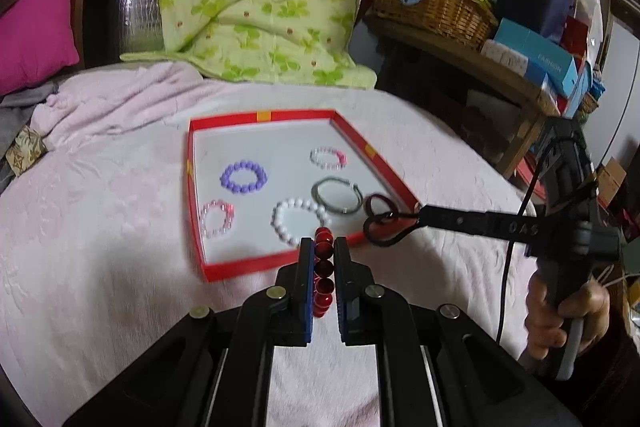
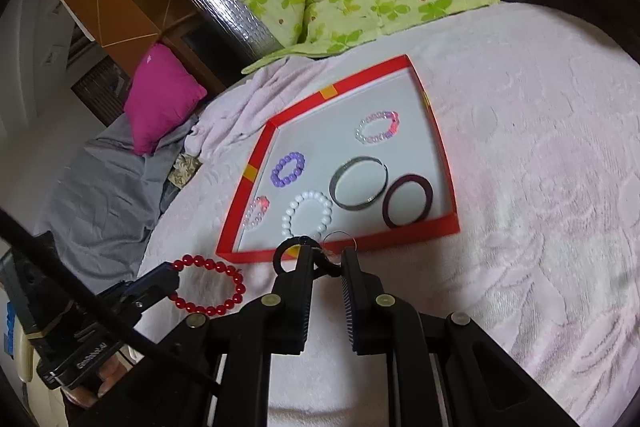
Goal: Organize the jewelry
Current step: 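Carry both into the red tray and open both tools to release them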
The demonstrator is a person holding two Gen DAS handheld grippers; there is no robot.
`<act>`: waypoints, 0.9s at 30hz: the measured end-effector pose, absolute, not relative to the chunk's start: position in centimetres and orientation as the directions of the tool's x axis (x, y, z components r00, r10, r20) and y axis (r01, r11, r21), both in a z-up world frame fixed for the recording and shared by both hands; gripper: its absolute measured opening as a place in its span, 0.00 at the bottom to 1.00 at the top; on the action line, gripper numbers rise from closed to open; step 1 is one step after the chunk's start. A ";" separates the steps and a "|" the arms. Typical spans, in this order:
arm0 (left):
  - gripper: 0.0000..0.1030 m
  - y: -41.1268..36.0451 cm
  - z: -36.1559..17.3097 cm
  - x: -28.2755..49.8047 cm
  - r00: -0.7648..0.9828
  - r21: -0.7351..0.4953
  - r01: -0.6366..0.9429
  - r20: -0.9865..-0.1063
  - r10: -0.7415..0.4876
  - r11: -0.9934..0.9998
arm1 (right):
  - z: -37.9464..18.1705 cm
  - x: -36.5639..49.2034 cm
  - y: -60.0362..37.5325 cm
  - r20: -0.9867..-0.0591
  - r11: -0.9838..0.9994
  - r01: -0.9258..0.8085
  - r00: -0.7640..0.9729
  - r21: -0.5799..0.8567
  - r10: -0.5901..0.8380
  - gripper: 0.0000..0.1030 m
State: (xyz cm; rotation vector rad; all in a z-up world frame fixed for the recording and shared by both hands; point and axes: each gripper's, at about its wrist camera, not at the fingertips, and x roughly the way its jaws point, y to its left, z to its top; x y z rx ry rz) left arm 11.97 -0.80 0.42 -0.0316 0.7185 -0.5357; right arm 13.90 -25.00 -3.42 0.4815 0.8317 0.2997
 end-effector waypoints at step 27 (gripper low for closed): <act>0.09 -7.0 -1.9 26.8 0.620 -0.294 0.370 -0.628 -0.470 0.881 | -3.4 32.3 -27.3 -0.680 0.886 0.146 0.698 0.440 0.222 0.15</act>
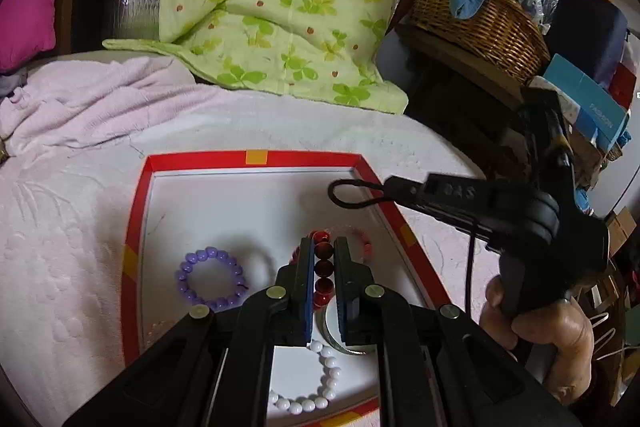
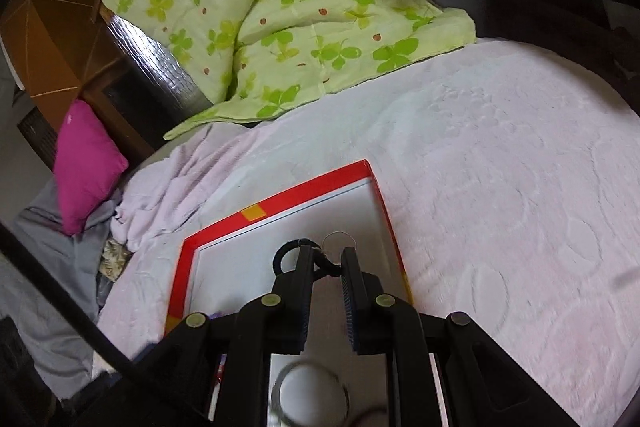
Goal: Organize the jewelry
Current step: 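Carry both into the red tray and open both tools to release them, then withdraw both open tools from the red tray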
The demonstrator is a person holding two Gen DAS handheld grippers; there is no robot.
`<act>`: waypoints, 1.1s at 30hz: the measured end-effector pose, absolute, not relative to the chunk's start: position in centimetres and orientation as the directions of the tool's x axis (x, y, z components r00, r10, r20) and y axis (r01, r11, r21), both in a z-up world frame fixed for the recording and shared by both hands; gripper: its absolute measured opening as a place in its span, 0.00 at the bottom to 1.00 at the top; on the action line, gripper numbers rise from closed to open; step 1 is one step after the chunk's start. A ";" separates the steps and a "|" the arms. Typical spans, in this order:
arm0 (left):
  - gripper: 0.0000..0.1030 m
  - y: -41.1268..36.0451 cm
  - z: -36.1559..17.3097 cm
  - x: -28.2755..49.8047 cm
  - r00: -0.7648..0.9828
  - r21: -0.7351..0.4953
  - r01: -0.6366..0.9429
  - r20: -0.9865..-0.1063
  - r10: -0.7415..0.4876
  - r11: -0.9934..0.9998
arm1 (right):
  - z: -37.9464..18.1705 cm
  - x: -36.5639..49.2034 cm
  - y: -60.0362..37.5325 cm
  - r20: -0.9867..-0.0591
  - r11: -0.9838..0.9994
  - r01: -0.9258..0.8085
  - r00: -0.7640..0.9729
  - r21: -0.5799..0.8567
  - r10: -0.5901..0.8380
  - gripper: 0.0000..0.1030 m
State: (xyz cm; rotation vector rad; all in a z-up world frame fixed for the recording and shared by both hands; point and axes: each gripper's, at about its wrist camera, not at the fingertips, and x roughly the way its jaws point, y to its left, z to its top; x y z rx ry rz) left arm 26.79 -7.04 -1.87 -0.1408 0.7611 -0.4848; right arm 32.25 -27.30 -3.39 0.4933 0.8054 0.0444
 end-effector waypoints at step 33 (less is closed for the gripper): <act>0.68 -6.4 -1.1 26.4 0.652 -0.222 0.299 -0.663 -0.369 0.928 | -3.0 35.1 -28.0 -0.633 0.863 0.140 0.737 0.485 0.236 0.62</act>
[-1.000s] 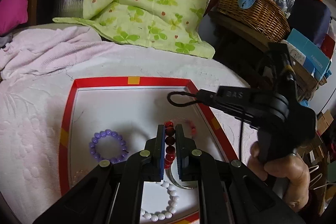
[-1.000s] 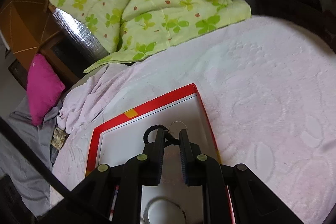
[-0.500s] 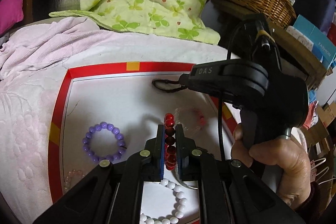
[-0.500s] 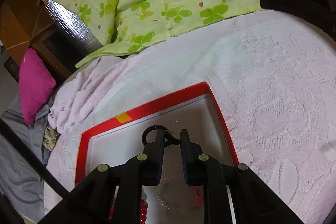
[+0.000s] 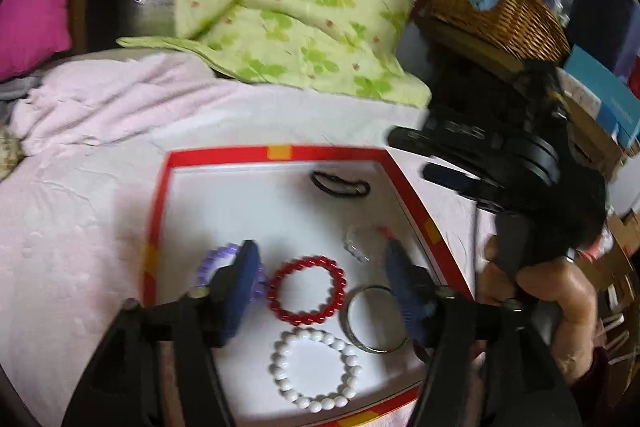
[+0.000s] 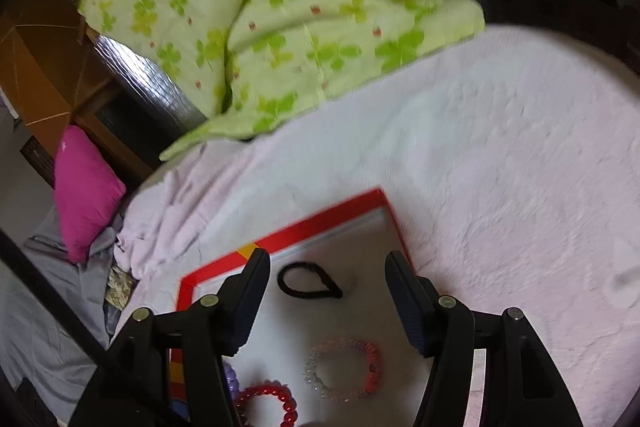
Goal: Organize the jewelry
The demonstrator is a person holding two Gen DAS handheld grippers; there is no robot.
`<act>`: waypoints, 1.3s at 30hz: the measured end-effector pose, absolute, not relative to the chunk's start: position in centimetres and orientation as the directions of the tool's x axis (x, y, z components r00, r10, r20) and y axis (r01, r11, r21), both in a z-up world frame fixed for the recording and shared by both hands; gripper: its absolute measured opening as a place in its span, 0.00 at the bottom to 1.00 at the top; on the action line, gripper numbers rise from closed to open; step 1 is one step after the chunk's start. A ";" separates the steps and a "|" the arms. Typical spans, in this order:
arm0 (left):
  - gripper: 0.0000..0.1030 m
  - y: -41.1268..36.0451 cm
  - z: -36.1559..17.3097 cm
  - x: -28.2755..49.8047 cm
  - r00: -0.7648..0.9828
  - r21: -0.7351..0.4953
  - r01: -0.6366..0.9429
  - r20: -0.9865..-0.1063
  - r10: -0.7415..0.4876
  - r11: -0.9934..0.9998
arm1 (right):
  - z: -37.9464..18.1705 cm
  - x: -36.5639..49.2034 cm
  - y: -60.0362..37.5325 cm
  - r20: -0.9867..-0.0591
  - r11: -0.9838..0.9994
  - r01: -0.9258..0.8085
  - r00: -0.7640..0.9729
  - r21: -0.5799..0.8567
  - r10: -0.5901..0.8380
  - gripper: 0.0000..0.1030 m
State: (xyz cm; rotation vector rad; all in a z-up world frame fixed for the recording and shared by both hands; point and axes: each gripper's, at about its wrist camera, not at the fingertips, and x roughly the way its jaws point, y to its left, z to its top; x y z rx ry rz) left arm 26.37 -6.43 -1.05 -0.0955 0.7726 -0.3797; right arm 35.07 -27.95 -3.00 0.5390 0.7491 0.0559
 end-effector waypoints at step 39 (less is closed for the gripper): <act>0.74 0.9 -0.2 8.4 0.769 0.150 0.050 -0.636 0.057 0.987 | 1.0 5.4 -17.6 -0.650 0.997 0.003 0.758 -0.072 -0.049 0.69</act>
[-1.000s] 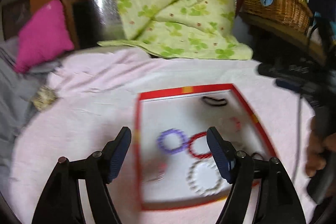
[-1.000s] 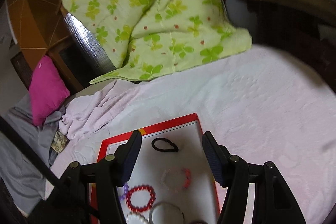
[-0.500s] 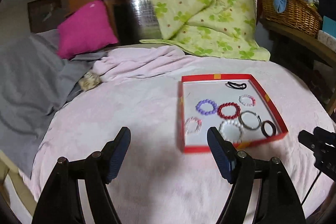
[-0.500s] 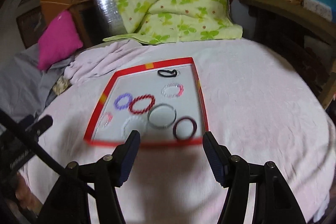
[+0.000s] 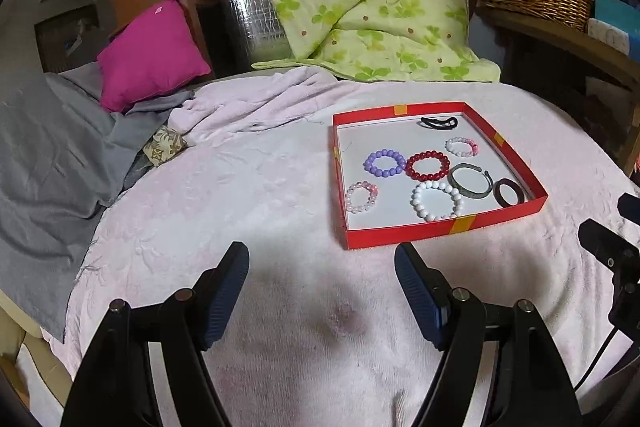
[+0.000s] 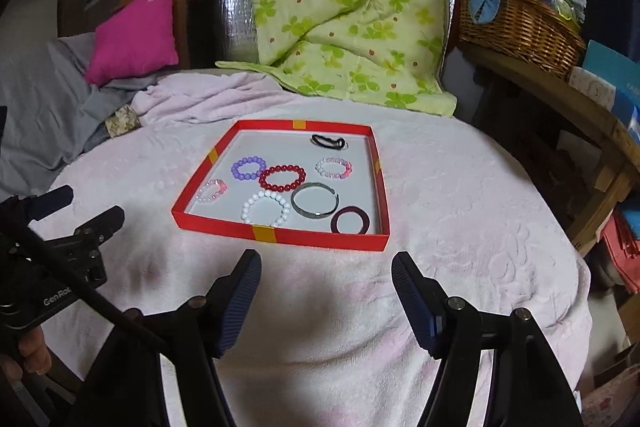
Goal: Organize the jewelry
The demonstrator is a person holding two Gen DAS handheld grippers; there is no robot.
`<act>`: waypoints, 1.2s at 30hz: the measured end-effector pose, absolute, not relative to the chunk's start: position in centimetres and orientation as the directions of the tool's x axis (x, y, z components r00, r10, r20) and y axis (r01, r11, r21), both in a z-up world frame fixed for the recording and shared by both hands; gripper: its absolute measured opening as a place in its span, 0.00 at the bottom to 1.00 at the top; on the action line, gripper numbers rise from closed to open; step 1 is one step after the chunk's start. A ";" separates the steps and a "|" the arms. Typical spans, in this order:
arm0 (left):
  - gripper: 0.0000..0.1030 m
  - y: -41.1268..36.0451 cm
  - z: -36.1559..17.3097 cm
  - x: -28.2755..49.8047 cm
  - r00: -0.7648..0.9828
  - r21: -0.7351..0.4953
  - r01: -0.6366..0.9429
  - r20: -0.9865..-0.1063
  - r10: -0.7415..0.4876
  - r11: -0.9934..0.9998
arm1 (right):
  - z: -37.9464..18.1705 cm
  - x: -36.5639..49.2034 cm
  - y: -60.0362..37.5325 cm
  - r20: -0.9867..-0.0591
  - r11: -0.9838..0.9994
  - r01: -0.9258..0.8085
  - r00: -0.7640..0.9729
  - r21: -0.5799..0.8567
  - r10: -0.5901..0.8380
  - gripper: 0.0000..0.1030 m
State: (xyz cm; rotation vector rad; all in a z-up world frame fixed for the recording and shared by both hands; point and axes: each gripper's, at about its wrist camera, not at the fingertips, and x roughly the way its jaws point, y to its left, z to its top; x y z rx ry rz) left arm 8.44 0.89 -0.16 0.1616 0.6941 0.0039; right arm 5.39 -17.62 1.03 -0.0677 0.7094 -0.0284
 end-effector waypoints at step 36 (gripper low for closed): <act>0.84 0.8 0.0 8.8 0.777 0.160 0.019 -0.623 0.086 0.987 | 0.2 6.9 -20.0 -0.669 0.996 0.083 0.742 0.025 -0.045 0.70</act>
